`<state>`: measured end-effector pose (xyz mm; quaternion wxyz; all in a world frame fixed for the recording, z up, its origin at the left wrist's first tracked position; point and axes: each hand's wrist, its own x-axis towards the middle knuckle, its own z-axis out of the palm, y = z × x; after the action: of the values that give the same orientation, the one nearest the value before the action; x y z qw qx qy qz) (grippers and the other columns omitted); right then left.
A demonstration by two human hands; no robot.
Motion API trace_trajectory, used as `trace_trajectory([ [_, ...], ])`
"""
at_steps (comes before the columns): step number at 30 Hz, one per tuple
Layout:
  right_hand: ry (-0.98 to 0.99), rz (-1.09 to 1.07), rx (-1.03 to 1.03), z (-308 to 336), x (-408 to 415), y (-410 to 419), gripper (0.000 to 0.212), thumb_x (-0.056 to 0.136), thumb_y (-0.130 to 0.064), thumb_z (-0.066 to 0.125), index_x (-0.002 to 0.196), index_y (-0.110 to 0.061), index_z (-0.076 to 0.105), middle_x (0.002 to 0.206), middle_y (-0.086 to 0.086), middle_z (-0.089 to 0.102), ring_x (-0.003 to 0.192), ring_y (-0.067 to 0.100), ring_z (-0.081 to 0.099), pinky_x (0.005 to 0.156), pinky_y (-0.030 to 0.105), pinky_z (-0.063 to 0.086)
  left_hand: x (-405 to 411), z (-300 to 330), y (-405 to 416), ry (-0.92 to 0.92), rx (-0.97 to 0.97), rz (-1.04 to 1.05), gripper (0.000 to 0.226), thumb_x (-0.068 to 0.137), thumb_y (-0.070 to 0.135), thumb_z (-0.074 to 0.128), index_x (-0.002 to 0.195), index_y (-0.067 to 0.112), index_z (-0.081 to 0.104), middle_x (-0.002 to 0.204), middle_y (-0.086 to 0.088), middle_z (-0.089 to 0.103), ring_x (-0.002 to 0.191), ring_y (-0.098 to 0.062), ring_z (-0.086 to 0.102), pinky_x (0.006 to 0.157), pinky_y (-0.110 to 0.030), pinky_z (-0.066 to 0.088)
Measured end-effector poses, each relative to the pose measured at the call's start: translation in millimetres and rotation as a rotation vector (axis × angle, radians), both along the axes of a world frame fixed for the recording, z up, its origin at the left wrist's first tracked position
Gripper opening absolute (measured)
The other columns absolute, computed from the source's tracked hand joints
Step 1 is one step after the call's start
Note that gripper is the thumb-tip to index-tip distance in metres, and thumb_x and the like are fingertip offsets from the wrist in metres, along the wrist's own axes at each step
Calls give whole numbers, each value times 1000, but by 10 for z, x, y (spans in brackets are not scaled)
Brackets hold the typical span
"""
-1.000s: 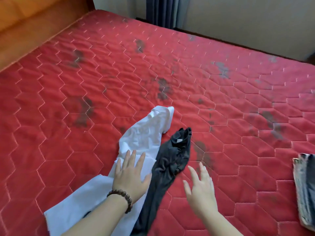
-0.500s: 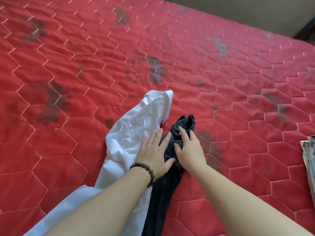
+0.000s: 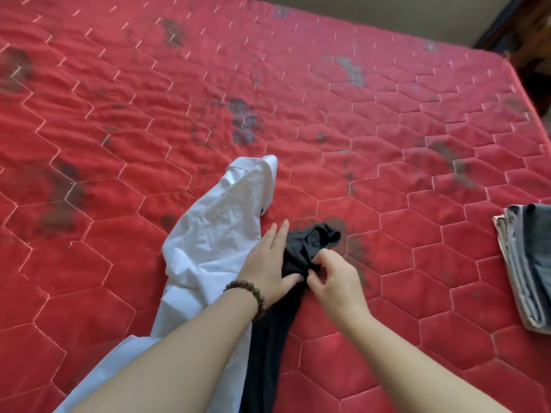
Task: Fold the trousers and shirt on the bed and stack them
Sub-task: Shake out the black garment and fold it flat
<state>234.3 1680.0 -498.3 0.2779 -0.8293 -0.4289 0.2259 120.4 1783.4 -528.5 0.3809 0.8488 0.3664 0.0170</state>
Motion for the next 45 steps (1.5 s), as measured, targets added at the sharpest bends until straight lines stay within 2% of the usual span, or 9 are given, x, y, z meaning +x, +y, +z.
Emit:
trace_trajectory([
  [4,71,-37,58,222,52,-281,20,77,2,62,78,-16,54,77,-3,57,75,18,55,67,29,45,130,174,-134,-83,-329,-27,64,75,34,71,134,22,48,126,0,61,118,-14,56,101,-38,44],
  [7,174,-85,87,413,101,-417,23,78,1,64,80,-22,58,80,-5,63,75,15,60,68,22,47,198,329,-314,-96,-153,-50,15,80,17,61,94,20,66,89,4,69,87,-17,62,81,-36,50],
  [11,403,-272,163,661,218,-568,34,85,-26,70,110,-40,52,106,-11,59,88,-6,58,73,6,42,308,686,-473,-254,-149,52,19,82,8,56,85,26,63,77,7,67,75,-14,60,72,-30,48],
  [14,587,-451,92,858,374,-718,61,86,-48,62,139,-41,34,130,-5,44,111,6,51,93,25,42,354,1022,-577,-343,-161,71,23,81,0,52,85,20,64,76,4,68,77,-15,63,76,-35,50],
  [16,816,-435,86,1012,435,-858,71,86,-42,65,144,-44,25,134,-6,41,115,16,56,95,42,49,365,1275,-697,-393,-149,71,30,81,-3,50,84,23,65,77,8,68,79,-10,64,78,-33,51],
  [21,1185,-262,343,1576,475,-1127,52,84,-4,68,129,-22,49,120,10,64,99,21,69,74,30,57,326,1927,-1136,-469,-132,59,40,83,-7,47,82,29,66,78,11,68,80,-9,65,80,-32,53],
  [27,1056,-211,518,2663,457,-1465,12,84,3,65,96,5,66,90,19,71,78,24,70,65,28,56,361,2969,-1669,-619,-51,151,39,86,-3,52,90,30,71,81,8,72,80,-9,67,76,-30,55],
  [39,855,65,870,5831,186,-2484,10,87,3,62,91,-5,66,83,11,68,73,22,64,69,35,53,190,6105,-2905,-828,316,111,12,94,19,57,97,15,67,101,-1,64,91,-8,61,82,-18,47],
  [45,786,51,899,6837,129,-2913,18,82,-1,69,72,-15,71,74,9,69,64,25,63,49,26,49,-143,7172,-3175,-841,352,246,17,91,31,60,99,17,66,105,0,58,91,-6,60,84,-24,51],
])
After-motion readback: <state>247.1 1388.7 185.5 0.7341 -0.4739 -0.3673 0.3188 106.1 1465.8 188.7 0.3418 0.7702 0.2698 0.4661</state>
